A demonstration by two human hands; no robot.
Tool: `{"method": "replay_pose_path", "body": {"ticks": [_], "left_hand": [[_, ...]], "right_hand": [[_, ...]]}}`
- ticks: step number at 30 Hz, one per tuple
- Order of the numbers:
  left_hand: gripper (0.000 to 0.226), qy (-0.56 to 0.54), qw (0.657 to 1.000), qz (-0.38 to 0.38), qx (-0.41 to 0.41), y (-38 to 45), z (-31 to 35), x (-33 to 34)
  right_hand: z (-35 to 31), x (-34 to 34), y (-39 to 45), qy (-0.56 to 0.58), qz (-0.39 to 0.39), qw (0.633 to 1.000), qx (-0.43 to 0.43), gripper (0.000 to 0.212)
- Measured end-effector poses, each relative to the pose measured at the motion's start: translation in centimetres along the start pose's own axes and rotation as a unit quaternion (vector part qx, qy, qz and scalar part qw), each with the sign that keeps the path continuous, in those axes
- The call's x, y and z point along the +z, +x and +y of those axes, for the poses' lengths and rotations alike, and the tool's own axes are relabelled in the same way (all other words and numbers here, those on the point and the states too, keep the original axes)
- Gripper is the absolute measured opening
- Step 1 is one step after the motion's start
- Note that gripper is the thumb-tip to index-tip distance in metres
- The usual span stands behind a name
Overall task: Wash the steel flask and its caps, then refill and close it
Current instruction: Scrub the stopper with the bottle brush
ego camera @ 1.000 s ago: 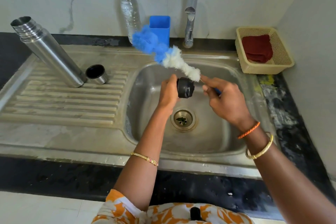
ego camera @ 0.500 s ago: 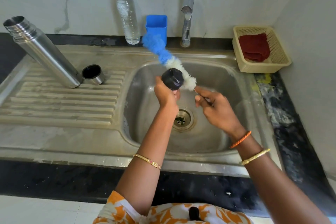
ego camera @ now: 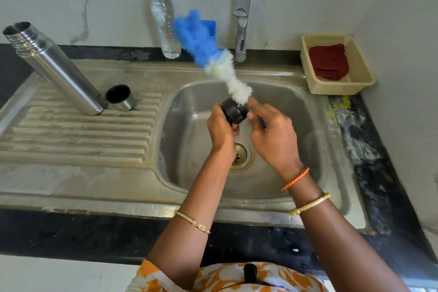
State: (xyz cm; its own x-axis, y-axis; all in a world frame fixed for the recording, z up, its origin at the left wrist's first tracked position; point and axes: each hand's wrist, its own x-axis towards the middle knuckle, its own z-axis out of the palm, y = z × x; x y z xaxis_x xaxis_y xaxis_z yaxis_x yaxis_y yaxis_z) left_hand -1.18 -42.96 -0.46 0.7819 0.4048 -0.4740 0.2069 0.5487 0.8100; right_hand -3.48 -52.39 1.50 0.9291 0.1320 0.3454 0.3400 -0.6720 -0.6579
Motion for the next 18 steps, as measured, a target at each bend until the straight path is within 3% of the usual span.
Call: {"method": "replay_pose_path", "body": {"ticks": [2, 7, 9, 13, 18], "left_hand": [[0.033, -0.003, 1.000, -0.001, -0.010, 0.1, 0.1, -0.1], [0.038, -0.029, 0.999, -0.013, -0.042, 1.4, 1.1, -1.0], [0.041, -0.023, 0.997, -0.046, -0.059, 1.4, 1.3, -1.1], [0.050, -0.025, 0.992, -0.106, -0.068, 1.1, 0.7, -1.4], [0.047, -0.008, 0.992, -0.095, -0.080, 1.5, 0.8, -1.8]], "right_hand": [[0.8, -0.1, 0.9, -0.016, -0.007, 1.000, 0.024, 0.044], [0.2, -0.6, -1.8, -0.055, -0.015, 0.993, -0.102, 0.050], [0.7, -0.4, -1.8, -0.038, -0.019, 0.995, -0.091, 0.047], [3.0, 0.4, 0.7, 0.039, -0.028, 0.999, 0.010, 0.039], [2.5, 0.1, -1.7, -0.029, -0.001, 0.997, -0.069, 0.049]]}}
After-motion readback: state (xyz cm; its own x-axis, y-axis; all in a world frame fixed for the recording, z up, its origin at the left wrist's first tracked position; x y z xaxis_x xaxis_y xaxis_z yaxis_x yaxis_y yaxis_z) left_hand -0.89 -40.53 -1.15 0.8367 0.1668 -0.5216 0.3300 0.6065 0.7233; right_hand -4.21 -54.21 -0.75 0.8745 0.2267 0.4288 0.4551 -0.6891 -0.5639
